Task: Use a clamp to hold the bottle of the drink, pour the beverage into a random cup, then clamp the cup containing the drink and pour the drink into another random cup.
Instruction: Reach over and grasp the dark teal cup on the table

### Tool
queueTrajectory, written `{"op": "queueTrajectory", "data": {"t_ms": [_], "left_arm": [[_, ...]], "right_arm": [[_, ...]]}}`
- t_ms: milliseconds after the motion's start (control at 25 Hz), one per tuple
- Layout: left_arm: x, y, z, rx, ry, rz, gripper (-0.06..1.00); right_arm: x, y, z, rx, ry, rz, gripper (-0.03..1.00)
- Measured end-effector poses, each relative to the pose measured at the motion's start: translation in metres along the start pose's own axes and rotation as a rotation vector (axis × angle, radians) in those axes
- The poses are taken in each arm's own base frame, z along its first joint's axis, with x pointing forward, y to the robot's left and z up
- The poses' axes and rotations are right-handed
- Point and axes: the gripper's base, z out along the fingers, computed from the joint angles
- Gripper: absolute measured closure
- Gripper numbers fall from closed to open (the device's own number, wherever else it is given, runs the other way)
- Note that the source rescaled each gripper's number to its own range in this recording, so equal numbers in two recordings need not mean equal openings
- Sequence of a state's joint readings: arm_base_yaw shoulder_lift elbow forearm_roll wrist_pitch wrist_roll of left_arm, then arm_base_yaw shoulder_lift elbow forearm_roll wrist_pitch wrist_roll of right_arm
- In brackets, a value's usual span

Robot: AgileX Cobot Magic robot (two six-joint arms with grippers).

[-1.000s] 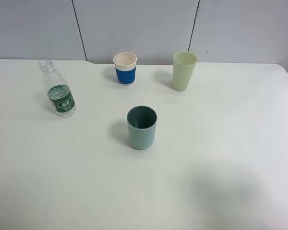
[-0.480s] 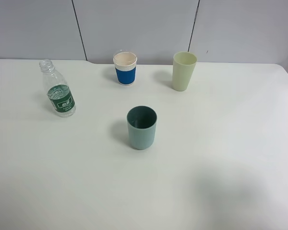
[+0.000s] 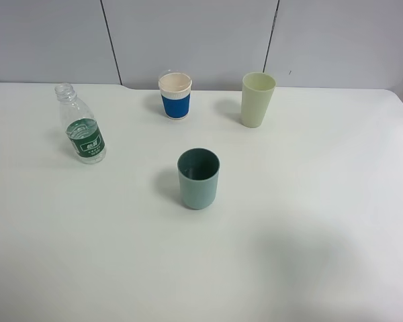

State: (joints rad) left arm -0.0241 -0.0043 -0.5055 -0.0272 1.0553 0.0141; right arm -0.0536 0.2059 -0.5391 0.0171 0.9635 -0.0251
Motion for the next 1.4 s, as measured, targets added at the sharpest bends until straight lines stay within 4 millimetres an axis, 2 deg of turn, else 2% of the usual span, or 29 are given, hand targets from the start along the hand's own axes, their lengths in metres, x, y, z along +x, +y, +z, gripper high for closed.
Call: {"op": "queueTrajectory", "data": {"t_ms": [200, 320, 520, 800, 1000, 1240, 1400], "left_arm": [[0.000, 0.000, 0.000, 0.000, 0.000, 0.000, -0.06], [0.000, 0.000, 0.000, 0.000, 0.000, 0.000, -0.06], [0.000, 0.000, 0.000, 0.000, 0.000, 0.000, -0.06], [0.000, 0.000, 0.000, 0.000, 0.000, 0.000, -0.06], [0.000, 0.000, 0.000, 0.000, 0.000, 0.000, -0.06], [0.000, 0.000, 0.000, 0.000, 0.000, 0.000, -0.06], [0.000, 0.000, 0.000, 0.000, 0.000, 0.000, -0.06]], "right_arm": [[-0.036, 0.004, 0.030, -0.058, 0.012, -0.019, 0.22], [-0.049, 0.007, 0.055, -0.095, 0.048, -0.016, 0.22], [-0.060, 0.020, 0.094, -0.176, 0.079, -0.078, 0.22], [-0.061, 0.065, 0.134, -0.346, 0.086, -0.200, 0.22], [-0.053, 0.098, 0.143, -0.460, 0.099, -0.285, 0.22], [-0.040, 0.138, 0.129, -0.630, 0.087, -0.408, 0.22], [-0.028, 0.153, 0.128, -0.678, 0.136, -0.475, 0.22]]}}
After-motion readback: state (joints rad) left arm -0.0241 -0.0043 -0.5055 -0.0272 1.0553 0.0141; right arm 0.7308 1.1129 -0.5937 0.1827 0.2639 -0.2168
